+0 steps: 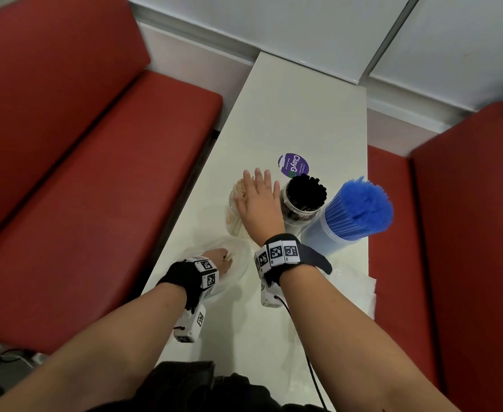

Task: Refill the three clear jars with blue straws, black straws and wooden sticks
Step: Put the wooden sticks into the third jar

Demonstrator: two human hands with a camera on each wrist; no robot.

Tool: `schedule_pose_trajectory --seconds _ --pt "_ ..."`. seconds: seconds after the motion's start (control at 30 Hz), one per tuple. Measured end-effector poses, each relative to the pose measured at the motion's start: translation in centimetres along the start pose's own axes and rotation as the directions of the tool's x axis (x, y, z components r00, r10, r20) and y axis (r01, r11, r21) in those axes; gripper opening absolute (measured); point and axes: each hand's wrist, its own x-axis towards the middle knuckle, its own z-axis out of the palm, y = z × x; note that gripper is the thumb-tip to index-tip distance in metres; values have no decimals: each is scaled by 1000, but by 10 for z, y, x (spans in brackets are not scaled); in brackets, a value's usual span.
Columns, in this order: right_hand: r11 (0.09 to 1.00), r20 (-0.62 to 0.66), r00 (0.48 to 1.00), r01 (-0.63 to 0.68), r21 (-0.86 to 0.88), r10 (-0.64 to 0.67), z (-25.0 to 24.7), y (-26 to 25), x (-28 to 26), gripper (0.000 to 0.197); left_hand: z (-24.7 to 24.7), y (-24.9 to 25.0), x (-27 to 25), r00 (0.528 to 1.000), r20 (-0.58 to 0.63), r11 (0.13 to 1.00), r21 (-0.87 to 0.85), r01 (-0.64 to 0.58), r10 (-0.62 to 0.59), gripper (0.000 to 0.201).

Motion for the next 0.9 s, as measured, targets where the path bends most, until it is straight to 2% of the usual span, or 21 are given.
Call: schedule_pose_trajectory --seconds 0.07,0.1,0.13,0.2,0.23,0.3,0.37,0.4,0.47,0.57,0.63,0.73,0.83,0.9 --pt "982 -279 956 134 135 -92 -2 -3 -9 40 0 1 -1 1000 -14 999 -37 -10 10 43" --pt "962 -312 942 193 195 -125 -2 -6 -13 33 0 2 -1 1000 -8 998 -49 -27 27 41" --pt "940 -242 957 221 259 -158 -1 -9 -19 28 0 4 -3 999 -2 998 -50 -42 42 35" --pt "924 65 977 168 345 -202 6 -12 -31 26 -2 7 -7 998 -3 996 -60 -63 63 26" --pt "926 196 960 119 358 -199 12 -11 -36 26 -3 8 -9 997 -9 994 -79 -72 72 27" --pt "936 318 939 16 351 -135 23 -3 -49 24 -7 11 -15 997 -13 987 -142 -71 70 25" --pt "953 365 928 -49 300 -67 33 8 -62 22 -10 11 -18 998 8 974 -217 -62 65 17" --pt "964 396 917 -62 260 -48 39 13 -68 22 -11 10 -20 995 -6 968 -232 -94 95 15" --pt "986 465 885 -54 160 -27 47 22 -76 26 -14 7 -21 991 -72 946 -297 -131 115 22" --pt "1000 610 792 -27 15 12 55 28 -84 40 -21 6 -24 992 -101 875 -469 -119 80 17" --pt "998 682 729 -33 -45 55 61 29 -87 45 -26 5 -25 990 -85 780 -609 -143 114 13" --pt "988 670 732 -154 -13 123 64 34 -92 47 -36 5 -24 983 -68 670 -724 -165 168 12" --pt "943 666 732 -306 131 145 64 40 -90 41 -47 6 -24 975 -94 581 -790 -196 201 12" --pt "913 622 774 -331 238 118 58 43 -85 36 -53 9 -26 962 -125 516 -823 -236 241 13"
